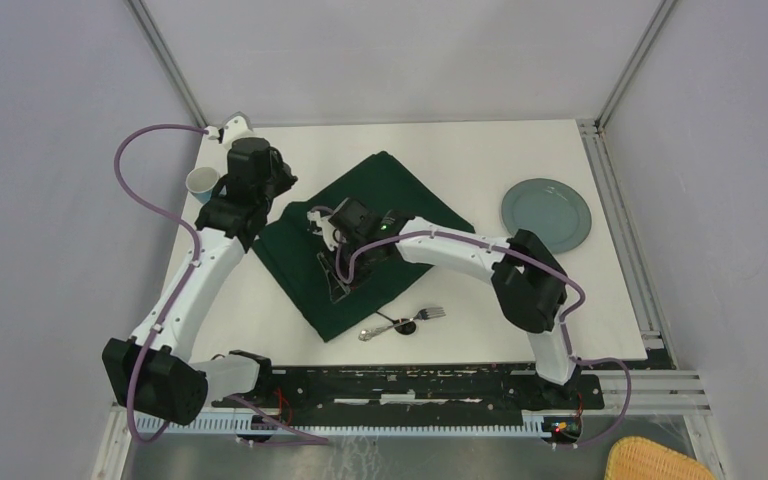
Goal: Set the dinner table for one person
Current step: Flatten out the napkin at the center of the board.
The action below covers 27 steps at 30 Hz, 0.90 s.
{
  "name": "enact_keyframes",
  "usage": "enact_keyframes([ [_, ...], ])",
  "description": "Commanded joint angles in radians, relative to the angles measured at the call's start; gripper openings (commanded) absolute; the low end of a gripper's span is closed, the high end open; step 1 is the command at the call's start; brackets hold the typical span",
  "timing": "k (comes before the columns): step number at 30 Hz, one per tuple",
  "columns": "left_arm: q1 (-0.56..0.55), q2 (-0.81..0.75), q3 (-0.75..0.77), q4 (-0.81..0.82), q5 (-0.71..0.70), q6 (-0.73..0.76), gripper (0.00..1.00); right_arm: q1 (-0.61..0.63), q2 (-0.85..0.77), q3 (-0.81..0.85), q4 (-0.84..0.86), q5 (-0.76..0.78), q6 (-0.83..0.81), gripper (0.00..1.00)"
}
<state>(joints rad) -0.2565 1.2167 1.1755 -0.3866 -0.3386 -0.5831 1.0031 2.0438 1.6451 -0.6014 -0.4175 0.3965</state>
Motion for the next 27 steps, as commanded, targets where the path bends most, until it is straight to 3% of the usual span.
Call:
enact_keyframes([
  [1,0.006,0.005,0.034,0.041,-0.005,-0.019,0.26,-0.008,-0.13,-0.022,0.072,0.075,0.012,0.38],
  [8,0.006,0.026,0.044,0.051,0.016,-0.018,0.26,-0.081,-0.205,-0.118,0.124,0.199,0.098,0.42],
  [12,0.007,0.046,0.041,0.063,0.035,-0.029,0.26,-0.184,-0.21,-0.166,0.149,0.201,0.183,0.37],
  [20,0.007,0.108,0.058,0.072,0.073,-0.046,0.25,-0.279,-0.145,-0.095,0.11,0.243,0.165,0.35],
  [27,0.007,0.131,0.067,0.064,0.075,-0.047,0.25,-0.314,0.028,0.085,0.054,0.177,0.155,0.01],
])
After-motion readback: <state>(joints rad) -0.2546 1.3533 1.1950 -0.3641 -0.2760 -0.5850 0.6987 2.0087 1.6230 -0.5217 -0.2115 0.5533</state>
